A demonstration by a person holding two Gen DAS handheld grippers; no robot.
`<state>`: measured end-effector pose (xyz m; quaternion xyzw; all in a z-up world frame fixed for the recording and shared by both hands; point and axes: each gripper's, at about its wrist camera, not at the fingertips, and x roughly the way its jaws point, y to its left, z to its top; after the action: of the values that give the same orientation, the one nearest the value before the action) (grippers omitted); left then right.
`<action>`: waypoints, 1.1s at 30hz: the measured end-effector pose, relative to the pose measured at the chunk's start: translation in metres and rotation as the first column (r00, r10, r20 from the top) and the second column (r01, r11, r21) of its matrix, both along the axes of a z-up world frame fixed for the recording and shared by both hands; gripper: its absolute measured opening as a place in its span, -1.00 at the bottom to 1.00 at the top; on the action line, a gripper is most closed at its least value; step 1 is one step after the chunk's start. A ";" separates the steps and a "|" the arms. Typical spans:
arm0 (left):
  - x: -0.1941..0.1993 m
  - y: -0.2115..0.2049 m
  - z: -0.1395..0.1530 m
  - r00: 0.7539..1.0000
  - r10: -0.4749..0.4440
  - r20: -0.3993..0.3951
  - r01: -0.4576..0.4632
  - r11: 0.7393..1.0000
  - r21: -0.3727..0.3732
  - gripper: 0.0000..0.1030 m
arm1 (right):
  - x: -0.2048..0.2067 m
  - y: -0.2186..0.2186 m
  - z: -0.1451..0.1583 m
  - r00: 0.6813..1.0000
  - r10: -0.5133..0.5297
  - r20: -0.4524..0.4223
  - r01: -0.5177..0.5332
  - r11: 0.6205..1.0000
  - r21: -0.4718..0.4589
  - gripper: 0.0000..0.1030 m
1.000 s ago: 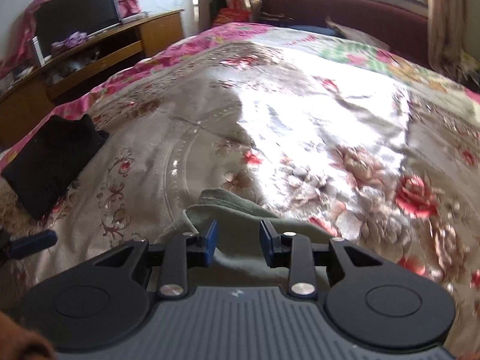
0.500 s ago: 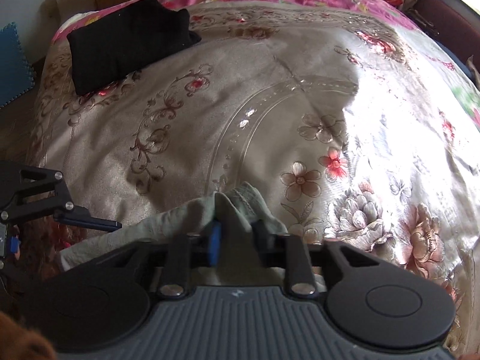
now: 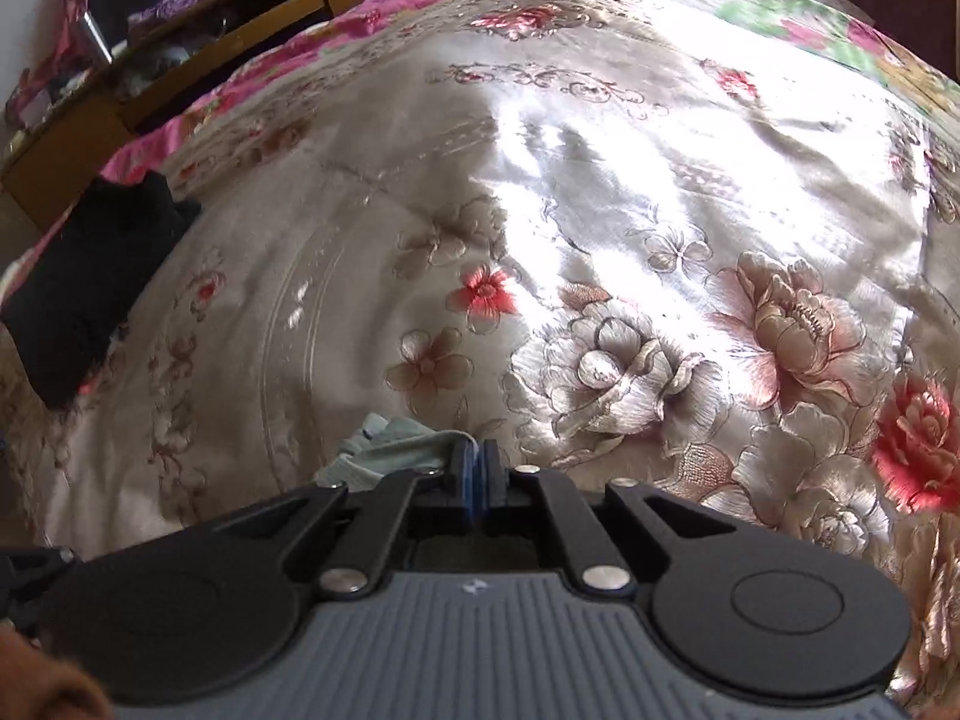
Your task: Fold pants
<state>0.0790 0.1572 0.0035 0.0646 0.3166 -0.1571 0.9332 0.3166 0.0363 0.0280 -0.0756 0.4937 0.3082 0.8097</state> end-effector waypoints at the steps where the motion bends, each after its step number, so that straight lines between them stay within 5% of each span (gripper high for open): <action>1: -0.001 0.003 0.002 1.000 -0.005 -0.001 0.005 1.000 -0.012 -0.14 | -0.002 0.001 0.009 0.999 0.010 0.040 -0.009 1.000 -0.016 -0.88; 3: -0.001 0.009 0.004 1.000 -0.004 -0.014 0.004 1.000 -0.027 -0.13 | -0.014 0.007 0.028 0.980 0.071 0.184 -0.057 0.995 -0.080 -0.74; 4: -0.001 0.012 0.004 1.000 -0.004 -0.019 0.003 0.999 -0.033 -0.12 | -0.017 0.009 0.036 0.972 0.126 0.200 -0.113 0.991 -0.074 -0.73; 8: -0.004 0.013 0.007 1.000 0.004 -0.019 -0.005 0.999 -0.047 -0.12 | -0.024 0.030 0.042 0.934 0.322 0.154 -0.319 0.947 -0.044 -0.14; 10: -0.007 0.012 0.007 1.000 0.006 -0.005 -0.006 0.999 -0.036 -0.12 | -0.018 0.046 0.027 0.915 0.388 0.107 -0.377 0.920 -0.112 -0.16; 11: -0.008 0.011 0.007 1.000 0.006 -0.001 -0.006 1.000 -0.027 -0.12 | -0.013 0.050 0.019 0.920 0.388 0.059 -0.378 0.917 -0.130 -0.40; 13: -0.009 0.010 0.006 1.000 0.009 0.006 -0.009 1.000 -0.014 -0.12 | -0.002 0.051 0.006 0.943 0.327 -0.059 -0.332 0.935 -0.125 -0.93; 14: -0.010 0.010 0.006 1.000 0.006 0.010 -0.006 1.000 -0.011 -0.14 | -0.002 0.048 0.005 0.948 0.309 -0.078 -0.317 0.942 -0.114 -0.96; 20: -0.006 0.003 0.013 0.998 -0.030 0.062 0.027 0.998 0.050 -0.40 | 0.008 0.016 0.036 0.987 0.161 -0.009 -0.162 0.986 -0.045 -0.96; 23: 0.011 0.003 -0.001 1.000 0.014 -0.004 -0.014 0.999 0.041 -0.40 | 0.020 0.026 0.015 0.998 0.044 0.044 -0.041 0.997 -0.066 -0.94; 27: 0.007 0.006 0.002 0.999 0.026 -0.037 -0.024 0.998 0.055 -0.38 | 0.016 0.038 -0.006 0.997 0.022 0.075 -0.013 0.994 -0.113 -0.93; 33: -0.022 0.006 0.029 0.999 -0.001 0.049 -0.006 0.989 0.144 -0.37 | -0.052 -0.025 0.060 0.940 -0.116 0.321 0.104 0.993 0.055 -0.82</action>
<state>0.0567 0.1632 0.0322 0.1356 0.3041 -0.1309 0.9338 0.2648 0.0114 0.0884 -0.0823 0.3518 0.2552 0.8968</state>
